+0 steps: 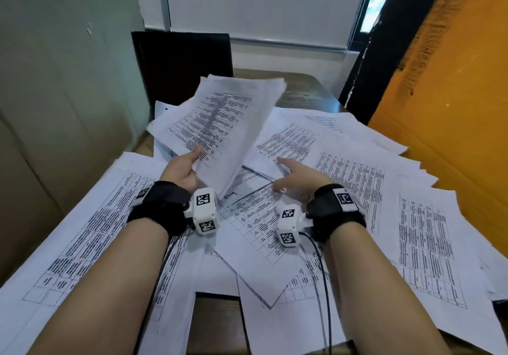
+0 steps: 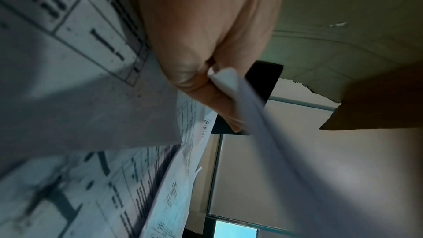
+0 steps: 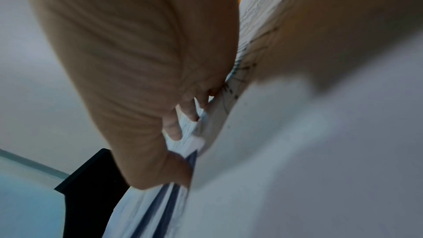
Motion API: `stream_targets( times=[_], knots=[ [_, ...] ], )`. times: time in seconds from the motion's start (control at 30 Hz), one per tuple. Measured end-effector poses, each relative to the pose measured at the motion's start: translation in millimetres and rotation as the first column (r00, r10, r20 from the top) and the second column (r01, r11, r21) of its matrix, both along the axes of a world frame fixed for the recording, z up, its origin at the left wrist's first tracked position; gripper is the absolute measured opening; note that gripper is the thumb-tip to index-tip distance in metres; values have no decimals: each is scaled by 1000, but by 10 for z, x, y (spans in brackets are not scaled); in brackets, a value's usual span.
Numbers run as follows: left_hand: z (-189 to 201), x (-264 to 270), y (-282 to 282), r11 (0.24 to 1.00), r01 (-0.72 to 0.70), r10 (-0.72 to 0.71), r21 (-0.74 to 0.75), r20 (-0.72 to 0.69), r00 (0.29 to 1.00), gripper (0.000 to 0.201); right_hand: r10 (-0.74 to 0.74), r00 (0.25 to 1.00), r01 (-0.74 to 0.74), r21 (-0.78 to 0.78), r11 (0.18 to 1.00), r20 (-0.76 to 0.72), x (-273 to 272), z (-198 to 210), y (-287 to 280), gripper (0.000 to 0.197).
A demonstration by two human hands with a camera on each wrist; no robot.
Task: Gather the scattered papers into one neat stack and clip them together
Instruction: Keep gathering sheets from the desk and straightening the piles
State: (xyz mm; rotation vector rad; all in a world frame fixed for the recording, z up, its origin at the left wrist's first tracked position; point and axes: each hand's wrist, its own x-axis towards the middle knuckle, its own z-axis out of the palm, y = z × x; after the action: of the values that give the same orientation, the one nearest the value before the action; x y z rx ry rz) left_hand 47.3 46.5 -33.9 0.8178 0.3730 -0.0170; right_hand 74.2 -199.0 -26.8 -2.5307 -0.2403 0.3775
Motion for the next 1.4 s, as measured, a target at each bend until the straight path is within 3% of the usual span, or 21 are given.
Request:
stream_targets(
  times=[0.03, 0.1, 0.13, 0.23, 0.33, 0.4, 0.47, 0.5, 0.53, 0.6, 0.63, 0.73, 0.83, 0.97, 1.07, 1.13, 1.17, 1.23, 1.3, 1.4],
  knots=[
    [39, -46, -22, 1000, -5, 5, 4, 19, 1000, 48, -1, 1000, 2, -19, 1000, 26, -15, 10, -3, 78],
    [78, -92, -27, 989, 60, -53, -134, 58, 997, 76, -12, 995, 18, -57, 998, 101, -15, 2, -22, 60],
    [82, -124, -30, 978, 77, -59, -195, 94, 994, 69, -29, 988, 37, -52, 998, 149, -7, -6, -32, 50],
    [-9, -58, 10, 981, 6, 9, -195, 77, 997, 32, -104, 949, 103, 19, 994, 297, -4, 2, -35, 17],
    [-6, -13, -23, 997, 48, -43, -56, 99, 994, 23, -234, 842, 160, 189, 969, 485, 24, 19, -43, 19],
    [23, -52, -52, 992, 120, -123, 40, 67, 990, 27, -480, 677, 175, 512, 841, 558, 15, 65, -44, 19],
    [49, -75, -75, 974, 163, -168, 156, 16, 986, 16, -712, 520, 61, 811, 582, 472, -32, 161, -55, 17],
    [54, -58, -87, 962, 186, -190, 198, -1, 982, 10, -776, 475, 1, 882, 472, 415, -68, 228, -71, 16],
    [94, -76, -120, 950, 227, -230, 215, -13, 973, 9, -805, 457, -41, 913, 406, 378, -80, 285, -99, 14],
    [98, -112, -194, 931, 245, -243, 271, -41, 969, 14, -765, 524, -89, 917, 389, 375, -73, 353, -136, 17],
    [103, -130, -212, 928, 246, -242, 281, -47, 969, 15, -703, 585, -85, 893, 442, 404, -66, 360, -130, 17],
    [30, -77, -143, 917, 209, -201, 340, -60, 978, 23, -391, 728, -86, 641, 762, 562, -51, 299, -79, 37],
    [-41, -22, -65, 926, 185, -176, 330, -58, 983, 34, -45, 886, -127, 335, 934, 462, -54, 231, -52, 41],
    [-86, 53, -49, 962, 137, -156, 238, 64, 986, 16, 114, 961, -139, 87, 986, 250, -114, 267, -5, 50],
    [68, -57, -128, 977, 98, -119, 191, 103, 988, 43, 184, 983, -185, 112, 976, 24, -248, 370, 9, 42],
    [104, -96, -161, 964, 104, -126, 246, 78, 989, 38, 251, 962, -228, 181, 957, -112, -307, 455, -51, 38],
    [79, -93, -164, 947, 96, -125, 308, 76, 989, 29, 214, 971, -189, 208, 960, -105, -316, 480, -112, 41],
    [23, -73, -146, 895, 75, -117, 439, 69, 991, 45, -114, 992, 104, 177, 979, 50, -231, 465, -273, 52],
    [-9, -34, -124, 860, 58, -111, 507, 75, 991, 64, -453, 880, 457, 3, 889, 141, -112, 377, -507, 65],
    [26, -28, -130, 879, 20, -92, 476, 128, 987, 71, -655, 756, 624, -295, 723, -6, 158, 20, -921, 103]
  ],
)
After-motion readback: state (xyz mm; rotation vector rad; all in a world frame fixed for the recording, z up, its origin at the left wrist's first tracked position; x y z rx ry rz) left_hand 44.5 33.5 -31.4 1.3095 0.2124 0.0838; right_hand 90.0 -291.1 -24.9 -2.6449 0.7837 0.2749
